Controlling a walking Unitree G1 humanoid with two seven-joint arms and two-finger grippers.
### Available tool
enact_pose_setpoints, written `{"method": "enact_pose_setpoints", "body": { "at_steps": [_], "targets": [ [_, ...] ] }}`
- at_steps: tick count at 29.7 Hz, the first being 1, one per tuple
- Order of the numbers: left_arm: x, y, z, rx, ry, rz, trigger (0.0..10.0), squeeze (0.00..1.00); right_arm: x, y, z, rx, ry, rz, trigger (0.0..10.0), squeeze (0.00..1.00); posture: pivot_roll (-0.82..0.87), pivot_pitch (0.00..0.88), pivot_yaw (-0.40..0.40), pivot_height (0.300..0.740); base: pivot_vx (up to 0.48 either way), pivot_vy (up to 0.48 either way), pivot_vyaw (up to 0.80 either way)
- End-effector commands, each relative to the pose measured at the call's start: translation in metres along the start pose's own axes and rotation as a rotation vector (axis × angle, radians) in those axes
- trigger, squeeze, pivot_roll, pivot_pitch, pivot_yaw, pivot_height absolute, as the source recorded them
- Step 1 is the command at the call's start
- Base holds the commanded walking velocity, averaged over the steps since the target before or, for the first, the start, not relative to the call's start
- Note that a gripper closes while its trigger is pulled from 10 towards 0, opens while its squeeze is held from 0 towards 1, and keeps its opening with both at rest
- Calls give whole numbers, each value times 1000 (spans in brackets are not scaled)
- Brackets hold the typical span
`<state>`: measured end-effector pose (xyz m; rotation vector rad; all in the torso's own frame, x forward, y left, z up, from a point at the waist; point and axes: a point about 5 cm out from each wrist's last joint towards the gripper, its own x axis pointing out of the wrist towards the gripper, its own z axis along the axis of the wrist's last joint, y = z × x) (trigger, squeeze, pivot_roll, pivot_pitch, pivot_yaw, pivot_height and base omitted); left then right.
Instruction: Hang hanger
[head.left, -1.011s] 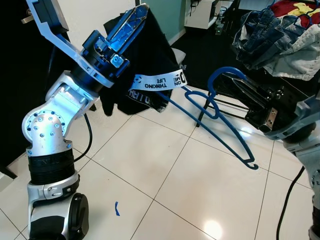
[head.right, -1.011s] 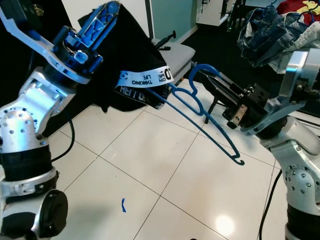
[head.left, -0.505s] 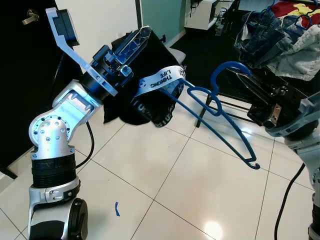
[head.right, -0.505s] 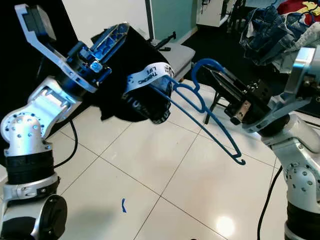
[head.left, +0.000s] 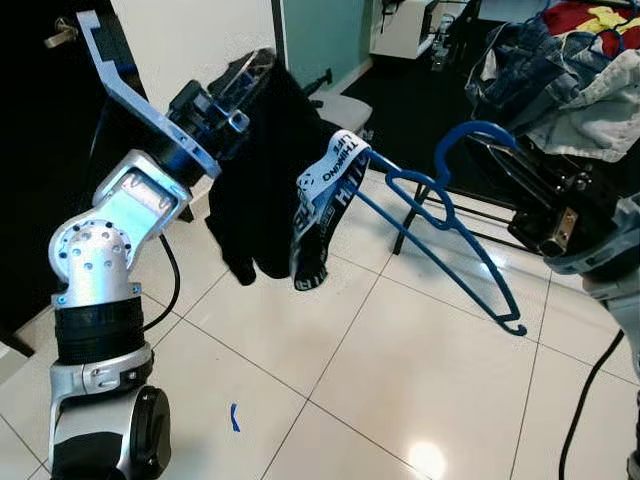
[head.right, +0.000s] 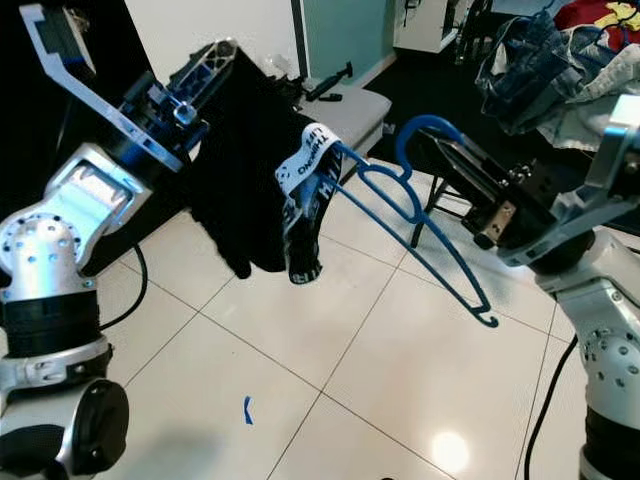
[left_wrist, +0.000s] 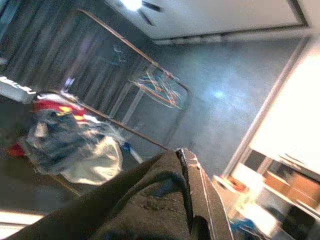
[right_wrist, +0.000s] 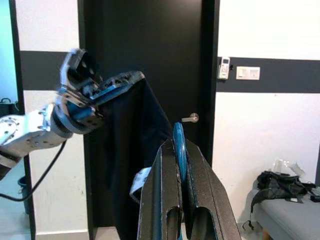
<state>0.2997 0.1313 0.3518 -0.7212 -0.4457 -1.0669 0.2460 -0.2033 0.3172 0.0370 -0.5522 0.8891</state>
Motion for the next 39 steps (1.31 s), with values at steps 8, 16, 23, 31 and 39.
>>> {"method": "enact_pose_setpoints", "body": {
  "at_steps": [8,16,23,31,39],
  "targets": [
    [-2,-32,-13,-31,88,-225,6196,0,1,1,1,-18,1,8,0,0,42,120,65,740,0,0,0],
    [-3,-31,-23,-62,95,-206,5490,0,7,5,1,-7,-21,37,0,0,40,115,66,740,0,0,0],
    [-4,5,-12,0,48,31,4667,0,3,10,8,10,-52,78,0,0,31,112,67,740,0,0,0],
    [-12,28,-7,55,42,187,4784,0,-1,13,11,17,-50,98,0,0,29,112,66,740,0,0,0],
    [-13,23,-9,36,51,146,5569,0,-1,11,13,16,-64,93,0,0,29,112,65,740,0,0,0]
  ]
}}
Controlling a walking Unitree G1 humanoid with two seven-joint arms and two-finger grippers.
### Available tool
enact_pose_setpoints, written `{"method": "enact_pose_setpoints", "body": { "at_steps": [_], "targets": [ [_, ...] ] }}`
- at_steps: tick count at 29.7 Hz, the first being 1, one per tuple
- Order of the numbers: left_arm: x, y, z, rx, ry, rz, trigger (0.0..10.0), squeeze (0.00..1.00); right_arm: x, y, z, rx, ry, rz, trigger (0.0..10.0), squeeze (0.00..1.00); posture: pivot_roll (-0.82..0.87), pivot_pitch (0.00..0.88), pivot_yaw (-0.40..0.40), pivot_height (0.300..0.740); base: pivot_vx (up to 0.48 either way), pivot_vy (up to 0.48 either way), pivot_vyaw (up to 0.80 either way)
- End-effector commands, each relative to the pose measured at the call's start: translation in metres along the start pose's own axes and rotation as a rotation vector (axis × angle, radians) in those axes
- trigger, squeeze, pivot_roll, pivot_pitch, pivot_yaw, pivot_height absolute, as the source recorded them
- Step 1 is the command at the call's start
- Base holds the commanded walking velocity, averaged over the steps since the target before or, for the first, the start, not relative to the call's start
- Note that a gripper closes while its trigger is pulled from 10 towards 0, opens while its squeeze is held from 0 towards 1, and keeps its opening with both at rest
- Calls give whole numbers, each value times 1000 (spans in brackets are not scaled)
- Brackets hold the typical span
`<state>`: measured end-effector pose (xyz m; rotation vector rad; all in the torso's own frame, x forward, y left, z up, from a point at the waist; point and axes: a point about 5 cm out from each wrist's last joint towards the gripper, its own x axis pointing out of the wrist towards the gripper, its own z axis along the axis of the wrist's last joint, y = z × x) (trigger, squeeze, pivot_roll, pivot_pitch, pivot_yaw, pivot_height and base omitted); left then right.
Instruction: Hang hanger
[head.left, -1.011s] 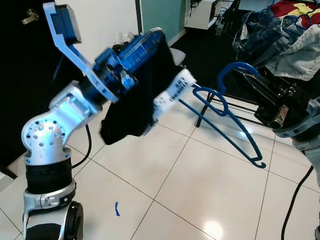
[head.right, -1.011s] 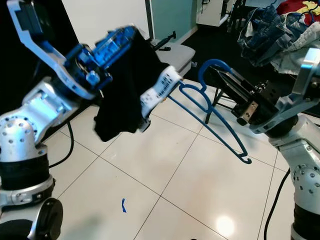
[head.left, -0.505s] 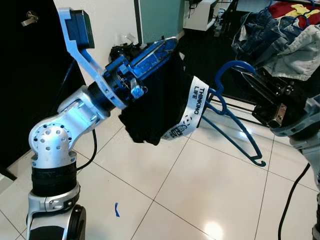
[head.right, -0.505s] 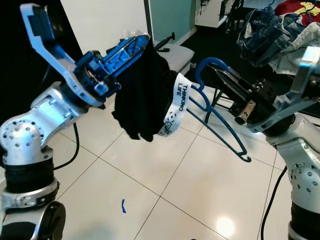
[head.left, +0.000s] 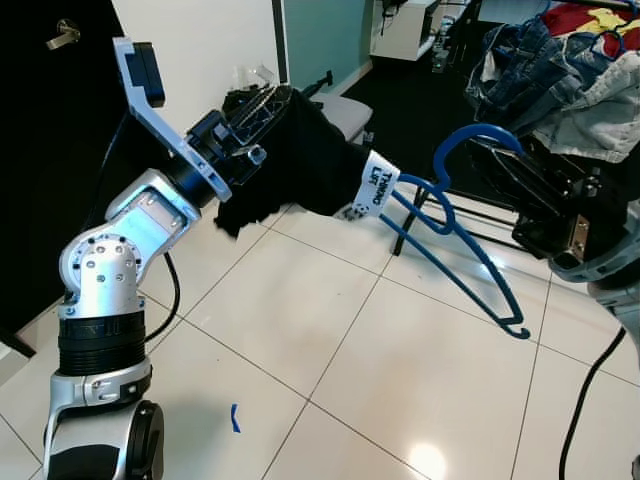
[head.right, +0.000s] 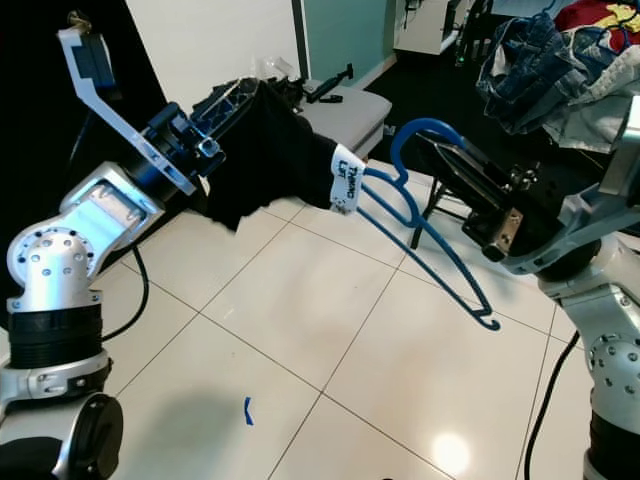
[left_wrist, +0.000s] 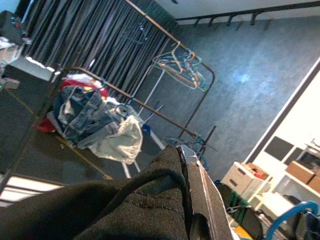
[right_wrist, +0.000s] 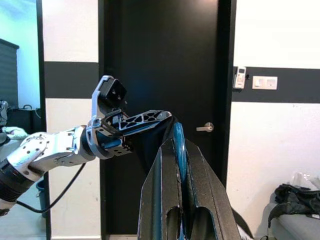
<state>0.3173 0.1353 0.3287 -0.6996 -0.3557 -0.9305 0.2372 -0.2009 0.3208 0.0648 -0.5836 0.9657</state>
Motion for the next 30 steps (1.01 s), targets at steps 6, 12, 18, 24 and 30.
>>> {"method": "enact_pose_setpoints", "body": {
  "at_steps": [6,12,18,24,30],
  "targets": [
    [-5,-11,3,-12,5,-92,10000,1000,1,3,8,-13,-35,20,0,0,32,116,65,740,0,0,0],
    [-9,-22,0,1,42,-204,10000,1000,0,3,10,-4,-51,19,0,0,31,119,66,740,0,0,0],
    [-19,-26,9,86,87,-279,10000,0,0,3,11,-4,-61,20,0,0,31,121,64,740,0,0,0],
    [-32,-31,18,163,147,-360,10000,0,-1,3,12,2,-76,24,0,0,32,122,65,740,0,0,0],
    [-43,-23,20,215,203,-336,10000,0,0,5,17,19,-114,43,0,0,36,122,62,740,0,0,0]
  ]
}}
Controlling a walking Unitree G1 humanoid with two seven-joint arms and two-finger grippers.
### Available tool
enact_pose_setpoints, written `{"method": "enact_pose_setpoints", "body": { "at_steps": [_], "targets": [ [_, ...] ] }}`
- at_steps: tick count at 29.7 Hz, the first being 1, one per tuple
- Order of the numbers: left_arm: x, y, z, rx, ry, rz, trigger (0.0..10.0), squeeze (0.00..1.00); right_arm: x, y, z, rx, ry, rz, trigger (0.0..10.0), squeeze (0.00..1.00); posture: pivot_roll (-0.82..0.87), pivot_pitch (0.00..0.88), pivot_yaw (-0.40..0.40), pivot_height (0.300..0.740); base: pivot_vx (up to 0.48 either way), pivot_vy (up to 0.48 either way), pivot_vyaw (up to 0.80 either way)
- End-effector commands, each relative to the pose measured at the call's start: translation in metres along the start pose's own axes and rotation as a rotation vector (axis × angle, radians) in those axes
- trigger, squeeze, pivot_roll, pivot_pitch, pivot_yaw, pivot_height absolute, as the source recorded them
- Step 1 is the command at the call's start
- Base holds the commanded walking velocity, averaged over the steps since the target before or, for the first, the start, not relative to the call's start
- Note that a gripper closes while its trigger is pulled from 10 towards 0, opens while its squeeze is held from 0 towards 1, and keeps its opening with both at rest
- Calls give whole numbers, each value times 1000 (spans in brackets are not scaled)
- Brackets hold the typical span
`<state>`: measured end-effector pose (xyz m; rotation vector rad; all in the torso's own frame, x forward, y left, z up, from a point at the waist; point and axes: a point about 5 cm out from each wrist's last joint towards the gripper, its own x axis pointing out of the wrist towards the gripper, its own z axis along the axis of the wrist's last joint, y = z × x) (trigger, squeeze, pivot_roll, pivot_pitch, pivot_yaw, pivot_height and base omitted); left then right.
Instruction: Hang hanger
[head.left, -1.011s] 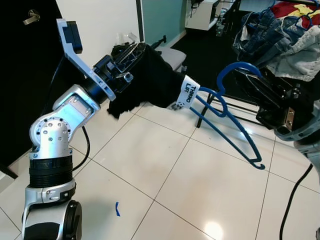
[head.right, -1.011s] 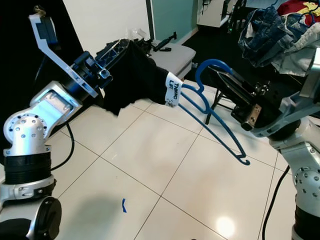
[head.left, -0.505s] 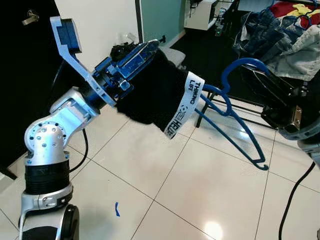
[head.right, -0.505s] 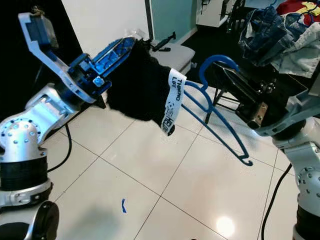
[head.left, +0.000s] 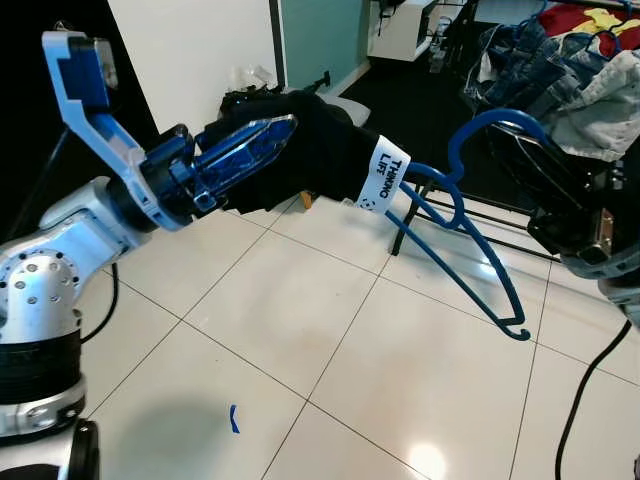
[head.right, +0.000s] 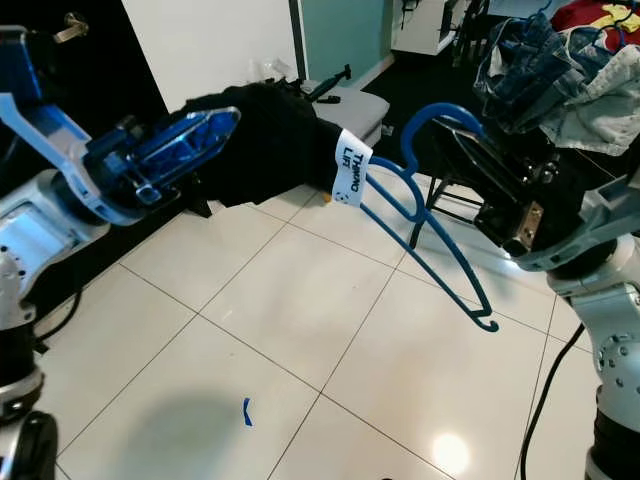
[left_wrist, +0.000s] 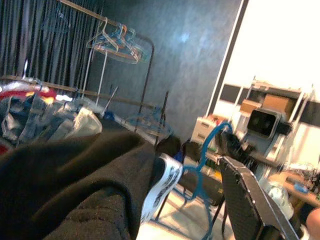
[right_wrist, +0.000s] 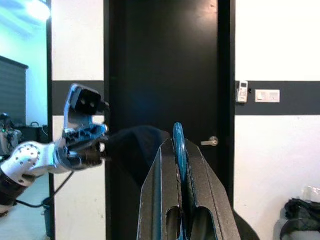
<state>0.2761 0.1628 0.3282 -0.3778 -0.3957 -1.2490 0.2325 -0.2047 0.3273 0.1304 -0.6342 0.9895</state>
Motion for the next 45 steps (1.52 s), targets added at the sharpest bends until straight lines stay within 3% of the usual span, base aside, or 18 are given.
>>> {"method": "enact_pose_setpoints", "body": {
  "at_steps": [1,11,22,28,37,38,41,45],
  "targets": [
    [-5,-1,2,21,22,-4,10000,0,2,5,8,-14,-44,36,0,0,36,122,62,740,0,0,0],
    [-10,1,-4,23,53,-18,10000,0,3,10,12,11,-92,64,0,0,35,126,66,740,0,0,0],
    [-19,15,-9,37,90,64,10000,0,0,13,25,32,-204,77,0,0,36,130,70,740,0,0,0],
    [-34,16,-20,2,135,68,10000,0,-3,10,33,30,-262,57,0,0,36,130,69,740,0,0,0],
    [-51,13,-25,1,224,56,10000,0,-5,8,36,26,-266,44,0,0,31,129,69,740,0,0,0],
    [-61,14,-22,30,265,70,10000,0,-6,7,36,26,-253,41,0,0,30,128,67,740,0,0,0],
    [-67,14,-12,73,277,76,10000,0,-7,7,34,34,-227,39,0,0,28,128,66,740,0,0,0],
    [-66,8,13,151,260,45,10000,0,-10,6,24,62,-168,25,0,0,31,127,64,740,0,0,0]
  ]
}}
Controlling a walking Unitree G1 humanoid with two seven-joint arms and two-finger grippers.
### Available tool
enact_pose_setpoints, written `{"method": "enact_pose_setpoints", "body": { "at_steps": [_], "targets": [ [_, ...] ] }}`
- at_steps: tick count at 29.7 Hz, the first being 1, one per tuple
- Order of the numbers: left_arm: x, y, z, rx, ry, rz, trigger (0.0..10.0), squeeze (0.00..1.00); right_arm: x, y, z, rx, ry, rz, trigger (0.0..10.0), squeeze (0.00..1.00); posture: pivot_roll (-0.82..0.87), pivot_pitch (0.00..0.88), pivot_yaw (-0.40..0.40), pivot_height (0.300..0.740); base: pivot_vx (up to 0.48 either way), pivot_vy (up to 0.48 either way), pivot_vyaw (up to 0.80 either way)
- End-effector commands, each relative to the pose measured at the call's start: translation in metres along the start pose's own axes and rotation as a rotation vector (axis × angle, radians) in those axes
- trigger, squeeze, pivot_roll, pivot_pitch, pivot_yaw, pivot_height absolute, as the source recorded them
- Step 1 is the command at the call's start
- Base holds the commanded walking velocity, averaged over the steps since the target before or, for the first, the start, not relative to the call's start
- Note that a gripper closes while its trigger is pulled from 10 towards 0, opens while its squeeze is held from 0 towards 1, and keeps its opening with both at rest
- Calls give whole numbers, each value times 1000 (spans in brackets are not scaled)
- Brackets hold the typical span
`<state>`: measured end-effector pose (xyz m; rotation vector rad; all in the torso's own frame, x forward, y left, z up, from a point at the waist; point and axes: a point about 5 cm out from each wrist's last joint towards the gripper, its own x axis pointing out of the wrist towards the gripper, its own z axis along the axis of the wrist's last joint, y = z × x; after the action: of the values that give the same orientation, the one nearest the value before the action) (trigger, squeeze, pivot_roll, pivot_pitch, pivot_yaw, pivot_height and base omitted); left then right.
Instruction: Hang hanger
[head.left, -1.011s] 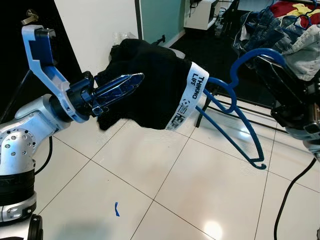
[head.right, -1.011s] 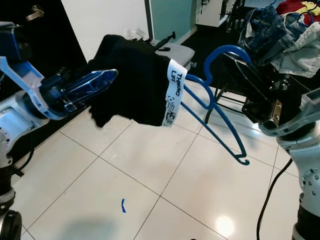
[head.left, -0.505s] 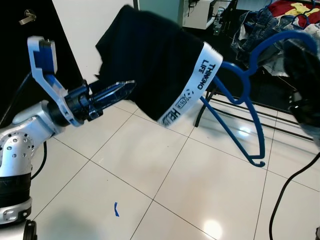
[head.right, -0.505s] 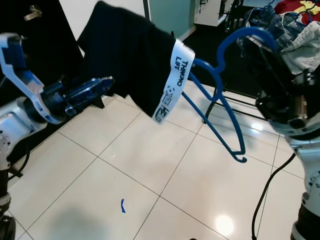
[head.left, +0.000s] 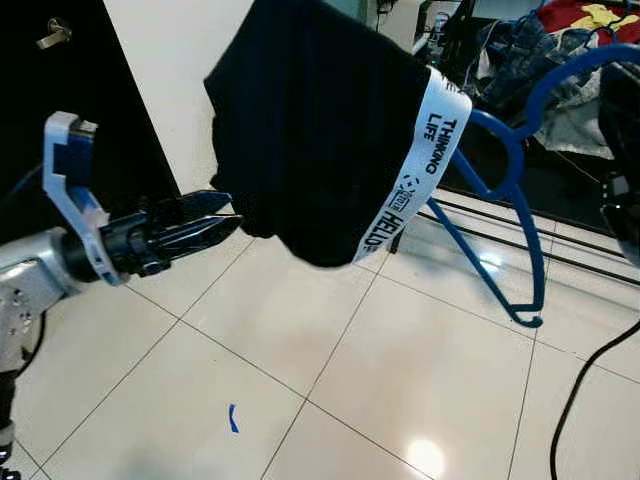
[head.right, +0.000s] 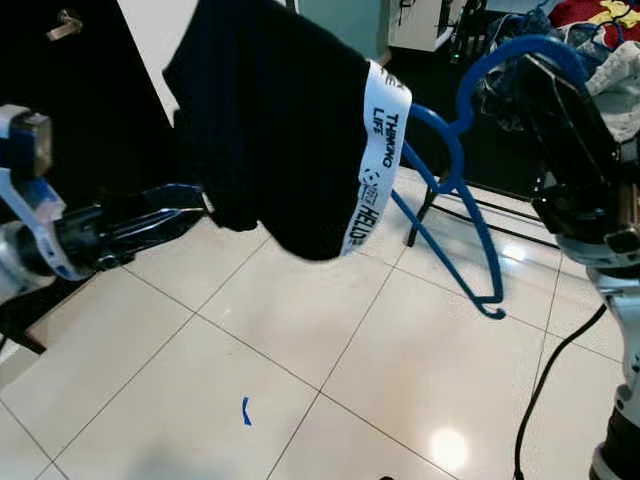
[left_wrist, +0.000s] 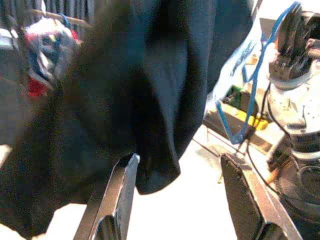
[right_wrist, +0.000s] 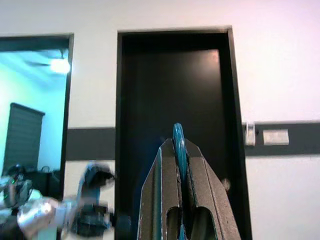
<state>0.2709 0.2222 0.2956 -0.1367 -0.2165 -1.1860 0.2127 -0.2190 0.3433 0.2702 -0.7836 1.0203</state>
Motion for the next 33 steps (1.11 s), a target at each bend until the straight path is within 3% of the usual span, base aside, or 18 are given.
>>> {"method": "enact_pose_setpoints", "body": {
  "at_steps": [1,4,13,15,21,25,28,29,33],
  "targets": [
    [-3,-3,12,52,-7,-19,10000,0,-1,1,-3,8,23,5,0,0,31,127,64,740,0,0,0],
    [-9,-8,32,128,-13,-39,10000,0,-7,0,-11,31,50,-18,0,0,31,126,64,740,0,0,0],
    [-10,-2,62,274,-63,33,10000,0,-13,0,-21,61,91,-23,0,0,33,124,66,740,0,0,0],
    [-7,0,68,321,-98,62,10000,0,-14,1,-26,72,116,-17,0,0,32,125,66,740,0,0,0],
    [16,-2,67,332,-129,-3,10000,0,-13,6,-48,129,201,10,0,0,32,124,65,740,0,0,0],
    [32,-9,58,367,-48,-147,10000,0,-11,10,-61,171,222,25,0,0,26,125,61,740,0,0,0],
    [34,-12,55,380,-4,-200,10000,0,-10,10,-63,175,222,26,0,0,29,127,64,740,0,0,0],
    [35,-17,45,426,133,-293,10000,0,-9,10,-66,184,219,27,0,0,32,126,65,740,0,0,0],
    [37,-19,40,440,190,-326,10000,0,-9,11,-67,186,222,28,0,0,35,127,65,740,0,0,0]
  ]
}}
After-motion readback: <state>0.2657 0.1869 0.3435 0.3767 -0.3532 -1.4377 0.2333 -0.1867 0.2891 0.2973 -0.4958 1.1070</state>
